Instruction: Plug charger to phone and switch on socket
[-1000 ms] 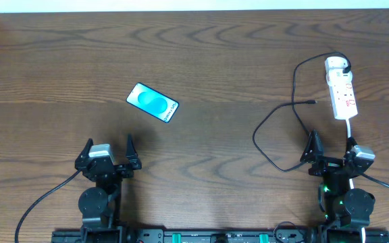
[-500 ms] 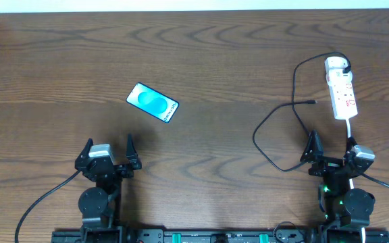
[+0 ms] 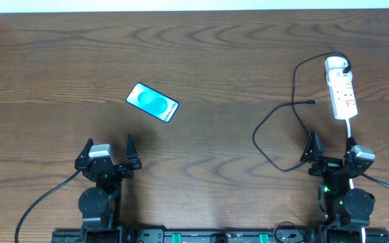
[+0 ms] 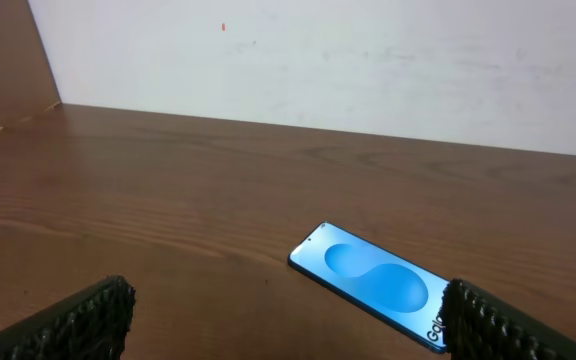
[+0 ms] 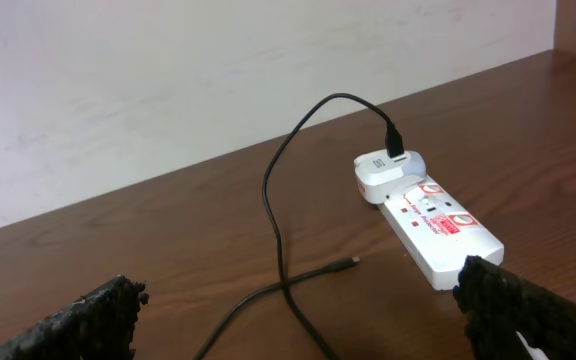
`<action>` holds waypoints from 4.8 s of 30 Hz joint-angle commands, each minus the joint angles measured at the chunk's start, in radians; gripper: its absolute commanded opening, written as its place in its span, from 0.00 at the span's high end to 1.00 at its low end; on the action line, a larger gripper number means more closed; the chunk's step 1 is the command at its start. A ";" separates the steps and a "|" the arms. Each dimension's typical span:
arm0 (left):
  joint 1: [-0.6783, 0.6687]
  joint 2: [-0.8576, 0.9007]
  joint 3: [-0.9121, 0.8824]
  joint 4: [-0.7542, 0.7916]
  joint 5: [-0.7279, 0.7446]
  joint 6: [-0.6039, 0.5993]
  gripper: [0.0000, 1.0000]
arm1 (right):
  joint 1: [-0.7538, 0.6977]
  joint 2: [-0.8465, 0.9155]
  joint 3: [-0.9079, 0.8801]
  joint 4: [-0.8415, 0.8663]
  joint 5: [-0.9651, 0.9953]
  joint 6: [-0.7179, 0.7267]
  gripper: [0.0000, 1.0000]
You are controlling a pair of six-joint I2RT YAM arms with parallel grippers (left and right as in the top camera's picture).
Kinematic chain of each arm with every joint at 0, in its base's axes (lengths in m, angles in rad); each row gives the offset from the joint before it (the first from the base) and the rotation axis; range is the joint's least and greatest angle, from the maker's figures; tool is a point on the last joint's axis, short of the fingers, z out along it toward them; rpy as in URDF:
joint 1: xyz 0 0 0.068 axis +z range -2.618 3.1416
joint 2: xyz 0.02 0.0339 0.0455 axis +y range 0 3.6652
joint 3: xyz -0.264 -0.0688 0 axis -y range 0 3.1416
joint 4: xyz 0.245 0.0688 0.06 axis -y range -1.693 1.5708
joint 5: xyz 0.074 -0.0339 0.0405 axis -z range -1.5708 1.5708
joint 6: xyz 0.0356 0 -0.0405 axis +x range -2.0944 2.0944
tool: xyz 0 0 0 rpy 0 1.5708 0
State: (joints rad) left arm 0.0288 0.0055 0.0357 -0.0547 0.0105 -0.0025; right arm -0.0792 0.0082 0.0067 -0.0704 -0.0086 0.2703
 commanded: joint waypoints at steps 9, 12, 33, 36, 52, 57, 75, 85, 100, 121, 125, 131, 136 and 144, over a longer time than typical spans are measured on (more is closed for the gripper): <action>-0.004 -0.002 -0.032 -0.015 0.001 0.009 0.02 | 0.007 -0.003 -0.002 -0.005 -0.001 0.006 0.01; -0.004 -0.002 -0.032 -0.015 0.001 0.009 0.02 | 0.007 -0.003 -0.002 -0.005 -0.001 0.006 0.01; -0.004 0.002 0.037 -0.011 0.006 -0.055 0.02 | 0.007 -0.003 -0.002 -0.005 -0.001 0.006 0.01; -0.004 0.025 0.085 -0.035 0.010 -0.055 0.02 | 0.007 -0.003 -0.002 -0.005 -0.001 0.006 0.01; -0.004 0.529 0.520 -0.187 0.117 -0.055 0.02 | 0.007 -0.003 -0.002 -0.005 -0.001 0.006 0.01; -0.004 0.714 0.715 -0.294 0.117 -0.078 0.02 | 0.007 -0.003 -0.002 -0.005 -0.001 0.006 0.01; -0.103 1.266 1.291 -0.623 0.179 -0.281 0.02 | 0.007 -0.003 -0.002 -0.005 -0.001 0.006 0.01; -0.106 1.323 1.292 -0.651 0.084 -0.513 0.02 | 0.007 -0.003 -0.002 -0.005 -0.001 0.006 0.01; -0.138 1.461 1.421 -0.713 -0.095 -0.743 0.02 | 0.007 -0.003 -0.002 -0.005 -0.001 0.006 0.01; -0.137 1.812 1.572 -0.828 -0.138 -0.933 0.02 | 0.007 -0.003 -0.002 -0.005 -0.001 0.006 0.01; -0.137 1.856 1.572 -0.820 -0.135 -0.938 0.02 | 0.007 -0.003 -0.002 -0.005 -0.001 0.006 0.01; -0.137 1.925 1.572 -0.819 -0.124 -0.940 0.02 | 0.007 -0.003 -0.002 -0.005 -0.001 0.006 0.01; -0.138 2.004 1.572 -0.792 -0.024 -0.953 0.02 | 0.007 -0.003 -0.002 -0.005 -0.001 0.006 0.01; -0.138 2.084 1.572 -0.778 0.006 -0.953 0.02 | 0.007 -0.003 -0.002 -0.005 -0.001 0.006 0.01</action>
State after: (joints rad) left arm -0.1070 2.0644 1.5909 -0.8299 -0.0017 -0.9463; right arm -0.0792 0.0082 0.0067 -0.0704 -0.0082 0.2703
